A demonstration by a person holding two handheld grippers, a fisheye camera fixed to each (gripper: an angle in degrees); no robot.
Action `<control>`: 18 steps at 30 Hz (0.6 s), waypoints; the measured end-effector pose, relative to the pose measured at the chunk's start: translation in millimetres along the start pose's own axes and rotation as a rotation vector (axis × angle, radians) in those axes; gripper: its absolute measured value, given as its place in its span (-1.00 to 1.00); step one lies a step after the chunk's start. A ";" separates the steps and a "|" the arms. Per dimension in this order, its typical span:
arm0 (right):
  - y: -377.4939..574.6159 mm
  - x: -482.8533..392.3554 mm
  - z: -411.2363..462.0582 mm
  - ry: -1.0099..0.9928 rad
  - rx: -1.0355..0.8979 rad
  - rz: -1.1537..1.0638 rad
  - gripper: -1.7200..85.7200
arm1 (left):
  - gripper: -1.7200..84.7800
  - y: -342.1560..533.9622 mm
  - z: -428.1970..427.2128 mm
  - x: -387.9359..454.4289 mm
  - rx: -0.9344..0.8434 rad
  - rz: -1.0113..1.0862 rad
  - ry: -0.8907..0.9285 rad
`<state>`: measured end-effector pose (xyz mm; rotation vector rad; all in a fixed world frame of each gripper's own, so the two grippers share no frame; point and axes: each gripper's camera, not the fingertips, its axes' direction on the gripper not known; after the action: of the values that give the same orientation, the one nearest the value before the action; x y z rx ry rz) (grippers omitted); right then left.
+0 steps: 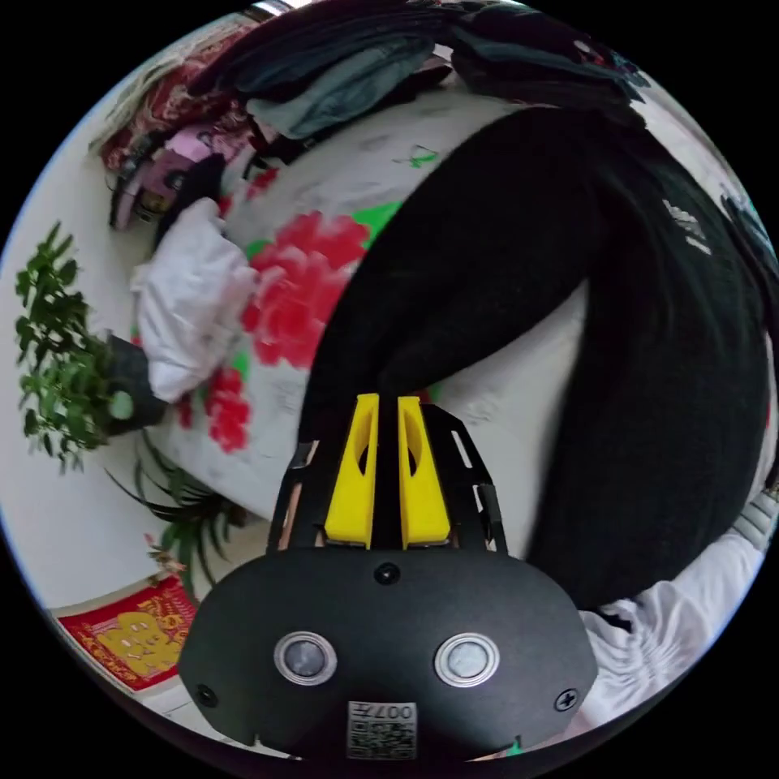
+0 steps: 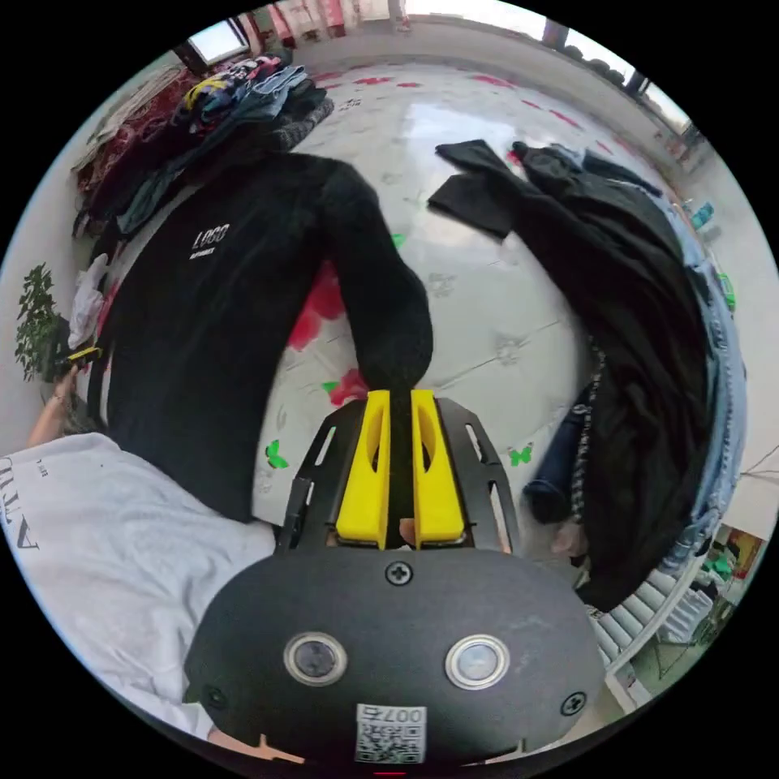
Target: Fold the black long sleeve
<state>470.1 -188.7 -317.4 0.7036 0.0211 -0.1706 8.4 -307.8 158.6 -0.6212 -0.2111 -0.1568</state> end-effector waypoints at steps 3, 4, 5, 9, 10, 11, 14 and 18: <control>-11.4 75.0 -70.6 0.116 0.183 0.205 -0.83 | -0.83 -20.6 -7.5 -53.5 0.071 -0.050 0.032; -11.0 99.8 -93.2 0.203 0.246 0.340 -0.82 | -0.81 -26.9 -8.5 -75.0 0.072 -0.107 0.074; -7.8 115.5 -108.3 0.289 0.293 0.422 -0.82 | -0.78 -30.1 -8.2 -93.2 0.072 -0.174 0.093; 9.0 116.5 -102.8 0.193 0.369 0.441 -0.80 | -0.75 -12.6 2.4 -123.3 0.086 -0.345 0.170; 17.3 102.3 -86.1 0.079 0.374 0.380 -0.80 | -0.76 2.6 7.1 -122.6 0.105 -0.367 0.215; 28.7 84.3 -64.4 -0.059 0.367 0.315 -0.79 | -0.76 20.2 11.6 -116.7 0.127 -0.357 0.275; 68.2 29.5 1.7 -0.370 0.286 0.179 -0.78 | -0.73 73.9 20.5 -91.1 0.177 -0.276 0.475; 120.8 -23.6 62.3 -0.508 0.116 0.110 -0.76 | -0.70 138.3 29.5 -68.0 0.158 -0.218 0.674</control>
<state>464.2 -134.8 -190.6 0.7584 -0.5157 -0.2425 -33.0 -173.8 88.2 -0.3599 0.3596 -0.5426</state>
